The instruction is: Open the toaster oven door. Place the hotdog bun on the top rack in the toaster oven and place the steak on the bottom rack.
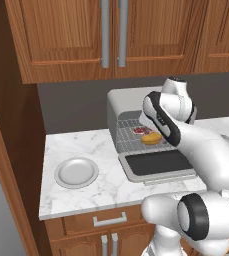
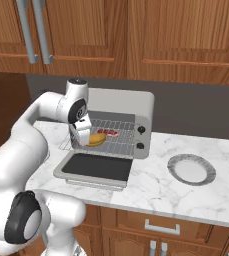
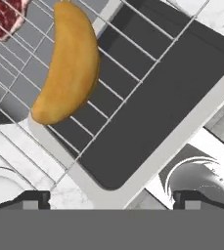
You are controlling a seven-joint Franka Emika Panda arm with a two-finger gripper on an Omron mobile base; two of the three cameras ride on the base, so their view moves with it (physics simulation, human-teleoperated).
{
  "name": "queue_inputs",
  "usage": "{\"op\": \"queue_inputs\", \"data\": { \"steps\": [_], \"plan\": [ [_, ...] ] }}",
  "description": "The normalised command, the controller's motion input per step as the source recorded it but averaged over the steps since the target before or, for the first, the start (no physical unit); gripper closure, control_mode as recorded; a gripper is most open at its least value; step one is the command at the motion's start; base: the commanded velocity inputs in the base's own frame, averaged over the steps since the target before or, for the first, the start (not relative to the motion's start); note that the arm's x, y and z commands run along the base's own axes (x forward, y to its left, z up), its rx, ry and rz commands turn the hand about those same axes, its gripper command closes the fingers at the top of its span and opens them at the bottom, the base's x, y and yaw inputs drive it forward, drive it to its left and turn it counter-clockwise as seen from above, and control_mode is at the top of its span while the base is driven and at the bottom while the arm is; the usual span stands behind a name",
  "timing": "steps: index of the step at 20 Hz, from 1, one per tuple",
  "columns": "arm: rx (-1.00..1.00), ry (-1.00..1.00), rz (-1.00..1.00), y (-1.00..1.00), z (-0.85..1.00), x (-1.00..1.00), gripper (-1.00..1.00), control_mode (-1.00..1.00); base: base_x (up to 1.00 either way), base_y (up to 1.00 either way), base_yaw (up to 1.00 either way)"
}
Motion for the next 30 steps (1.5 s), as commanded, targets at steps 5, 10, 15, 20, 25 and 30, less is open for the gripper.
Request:
{"op": "queue_inputs", "data": {
  "steps": [5,10,15,20,25,30],
  "plan": [
    [-0.07,-0.03,0.42,0.00,-0.01,-0.45,-1.00,-1.00,0.00,0.00,0.00],
    [-0.17,0.00,0.39,0.01,-0.11,-0.33,-1.00,-1.00,0.00,0.00,0.00],
    [-0.15,0.00,0.25,0.00,-0.22,-0.04,-1.00,-1.00,0.00,0.00,0.00],
    [-0.07,0.03,0.20,-0.03,-0.34,0.02,-1.00,-1.00,0.00,0.00,0.00],
    [0.00,0.01,0.14,-0.04,-0.33,0.02,-1.00,-1.00,0.00,0.00,0.00],
    [0.00,0.00,0.11,0.00,-0.32,0.19,-1.00,-1.00,0.00,0.00,0.00]
  ]
}}
